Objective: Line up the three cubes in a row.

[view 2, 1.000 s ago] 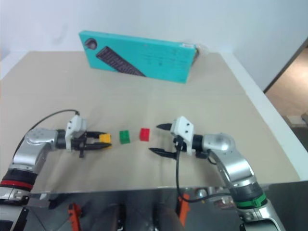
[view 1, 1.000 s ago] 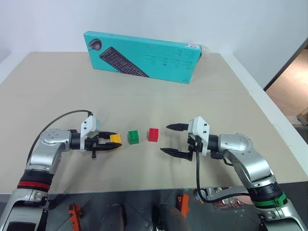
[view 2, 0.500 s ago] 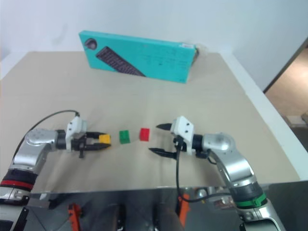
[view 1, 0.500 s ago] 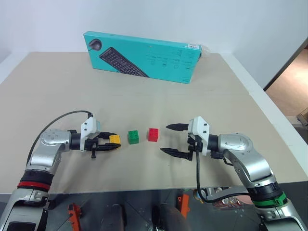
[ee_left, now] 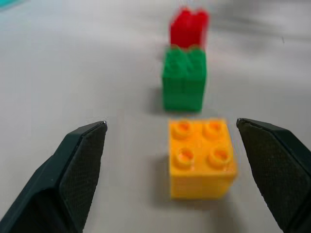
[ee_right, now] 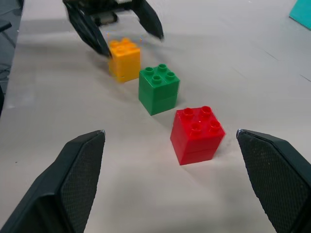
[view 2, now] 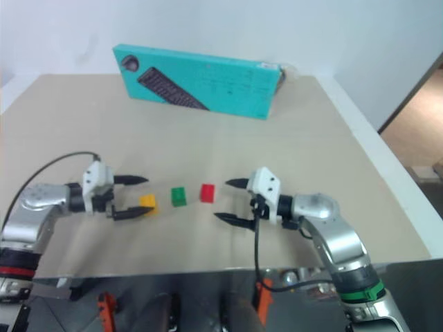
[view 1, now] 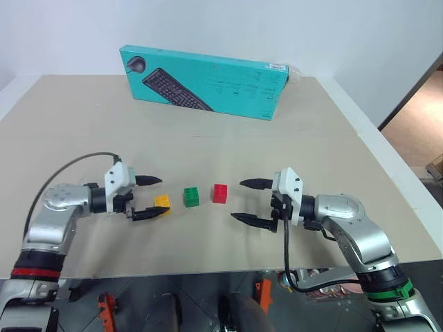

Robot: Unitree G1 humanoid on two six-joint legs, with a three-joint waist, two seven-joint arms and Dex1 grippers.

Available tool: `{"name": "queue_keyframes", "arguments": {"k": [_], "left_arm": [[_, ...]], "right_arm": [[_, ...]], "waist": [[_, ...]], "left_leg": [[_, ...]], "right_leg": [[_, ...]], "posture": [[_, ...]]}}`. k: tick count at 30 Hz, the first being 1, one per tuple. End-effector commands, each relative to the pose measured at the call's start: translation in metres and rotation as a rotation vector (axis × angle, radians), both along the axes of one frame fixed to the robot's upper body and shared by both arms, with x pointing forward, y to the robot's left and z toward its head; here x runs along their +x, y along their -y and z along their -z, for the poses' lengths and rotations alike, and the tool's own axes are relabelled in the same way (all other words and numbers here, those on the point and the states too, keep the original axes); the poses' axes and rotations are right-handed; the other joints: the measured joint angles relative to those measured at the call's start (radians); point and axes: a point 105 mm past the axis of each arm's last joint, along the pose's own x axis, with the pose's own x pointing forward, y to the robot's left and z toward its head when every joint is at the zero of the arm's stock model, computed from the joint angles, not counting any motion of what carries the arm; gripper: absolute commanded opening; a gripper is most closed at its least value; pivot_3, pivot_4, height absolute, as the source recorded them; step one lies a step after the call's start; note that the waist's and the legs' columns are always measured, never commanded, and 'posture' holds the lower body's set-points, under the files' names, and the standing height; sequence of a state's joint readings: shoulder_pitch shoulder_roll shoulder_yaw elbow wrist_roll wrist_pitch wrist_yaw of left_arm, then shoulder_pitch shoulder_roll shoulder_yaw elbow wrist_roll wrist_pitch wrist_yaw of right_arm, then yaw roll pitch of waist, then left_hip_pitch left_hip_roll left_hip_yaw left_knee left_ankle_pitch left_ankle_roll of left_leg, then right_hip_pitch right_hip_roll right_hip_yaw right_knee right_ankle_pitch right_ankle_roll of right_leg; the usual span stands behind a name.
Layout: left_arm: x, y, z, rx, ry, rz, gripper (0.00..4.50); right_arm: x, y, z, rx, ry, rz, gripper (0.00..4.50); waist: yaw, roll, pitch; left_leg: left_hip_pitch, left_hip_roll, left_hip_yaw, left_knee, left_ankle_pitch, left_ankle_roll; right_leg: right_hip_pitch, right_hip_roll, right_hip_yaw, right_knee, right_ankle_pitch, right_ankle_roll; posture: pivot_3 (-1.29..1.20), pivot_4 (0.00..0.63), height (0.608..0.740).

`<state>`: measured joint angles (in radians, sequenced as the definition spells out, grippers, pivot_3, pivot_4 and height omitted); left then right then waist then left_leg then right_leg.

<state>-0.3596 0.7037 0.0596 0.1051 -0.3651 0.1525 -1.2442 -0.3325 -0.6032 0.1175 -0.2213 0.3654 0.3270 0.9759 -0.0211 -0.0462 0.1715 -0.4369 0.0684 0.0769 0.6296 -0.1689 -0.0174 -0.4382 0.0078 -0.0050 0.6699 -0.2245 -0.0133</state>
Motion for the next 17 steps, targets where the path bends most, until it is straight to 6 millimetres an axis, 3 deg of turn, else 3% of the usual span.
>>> {"name": "queue_keyframes", "arguments": {"k": [1, 4, 9, 12, 17], "left_arm": [[-0.013, 0.006, -0.027, -0.071, 0.039, -0.022, 4.44], [-0.030, 0.023, -0.029, -0.095, 0.034, -0.028, 4.44], [-0.040, 0.047, -0.005, -0.034, 0.047, -0.085, 4.44], [-0.053, 0.064, -0.003, -0.110, 0.009, -0.058, 4.44], [-0.067, 0.072, 0.004, -0.105, -0.016, -0.007, 4.44]], "right_arm": [[-0.002, 0.004, -0.020, 0.042, 0.064, 0.010, 4.50], [-0.002, 0.008, -0.023, 0.059, 0.071, 0.026, 4.50], [-0.002, 0.010, -0.024, 0.059, 0.084, 0.036, 4.50], [-0.006, 0.010, -0.022, 0.056, 0.080, 0.033, 4.50], [-0.012, 0.011, -0.019, 0.050, 0.065, 0.028, 4.50]], "waist": [[0.000, 0.000, 0.000], [-0.001, 0.000, 0.000], [0.000, 0.000, 0.000], [0.001, 0.000, 0.000], [0.000, 0.000, 0.000]], "left_leg": [[0.000, 0.000, 0.000, 0.000, 0.000, 0.000], [0.001, 0.000, 0.000, 0.000, 0.000, 0.000], [0.003, -0.001, 0.000, 0.001, 0.000, 0.000], [0.005, -0.001, 0.000, 0.001, 0.000, 0.000], [0.006, -0.001, 0.001, 0.000, 0.000, 0.000]], "right_leg": [[0.000, 0.000, 0.000, 0.000, 0.000, 0.000], [0.000, -0.004, 0.002, 0.000, 0.000, 0.001], [0.002, -0.005, 0.002, 0.000, 0.001, 0.002], [0.003, -0.005, 0.003, 0.000, 0.001, 0.001], [0.003, -0.004, 0.004, 0.000, 0.001, 0.000]], "posture": [[0.00, 0.150, 0.740], [0.00, 0.150, 0.740], [0.00, 0.150, 0.740], [0.00, 0.150, 0.740], [0.00, 0.150, 0.740]]}}
